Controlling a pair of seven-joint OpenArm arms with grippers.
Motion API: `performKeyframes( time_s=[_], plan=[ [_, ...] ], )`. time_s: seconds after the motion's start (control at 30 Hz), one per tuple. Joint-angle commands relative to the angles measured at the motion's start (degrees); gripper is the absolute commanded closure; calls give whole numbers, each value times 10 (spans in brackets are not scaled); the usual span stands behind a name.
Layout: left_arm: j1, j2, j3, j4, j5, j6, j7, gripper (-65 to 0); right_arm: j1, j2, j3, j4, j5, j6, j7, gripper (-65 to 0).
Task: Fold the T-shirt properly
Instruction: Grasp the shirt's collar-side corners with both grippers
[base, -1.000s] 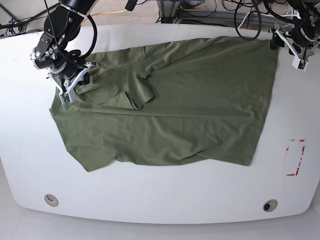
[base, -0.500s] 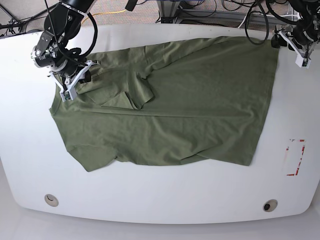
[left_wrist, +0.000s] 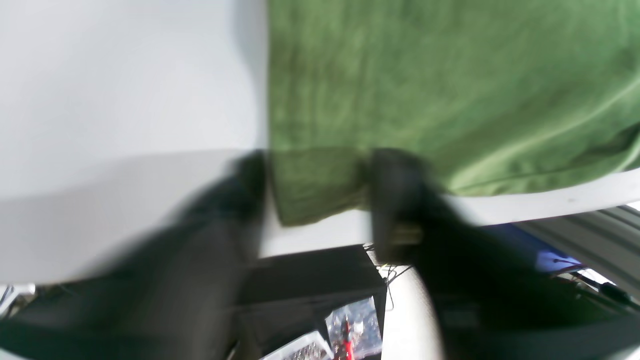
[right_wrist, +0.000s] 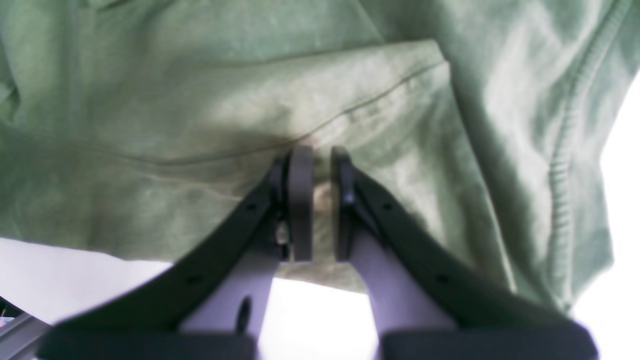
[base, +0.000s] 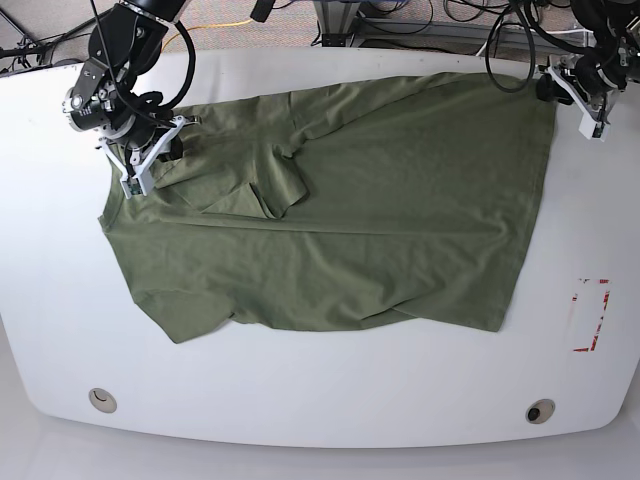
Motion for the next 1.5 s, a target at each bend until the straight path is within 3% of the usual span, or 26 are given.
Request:
performKeyframes(
  time_s=[0.0, 0.03, 0.27, 0.33, 0.57, 0.97, 1.27, 1.4, 1.47],
  plan=[
    [4, -3, -1, 3, 4, -1, 11, -38, 3, 4, 2, 13, 6, 0, 8, -63],
    [4, -3, -2, 3, 4, -1, 11, -14, 3, 4, 2, 13, 6, 0, 8, -63],
    [1, -2, -15, 35, 1, -1, 13, -29, 7, 3, 2, 13, 6, 0, 8, -63],
    [1, 13, -29, 64, 1, -1, 18, -29, 6, 3, 2, 13, 6, 0, 8, -63],
    [-53, 29, -51, 130, 1, -1, 103, -29, 9, 2, 2, 12, 6, 0, 8, -63],
    [-172, 30, -51, 130, 5, -1, 120, -32, 7, 2, 4, 12, 6, 0, 8, -62],
    [-226, 27, -49, 58, 4, -1, 120, -33, 7, 2, 1, 18, 30, 0, 8, -67],
    [-225, 26, -49, 57, 5, -1, 120, -35, 10, 3, -15, 24, 71, 0, 8, -184],
    [-223, 26, -49, 57, 5, -1, 120, -35, 29, 4, -35, 23, 66, 0, 9, -282]
  ],
)
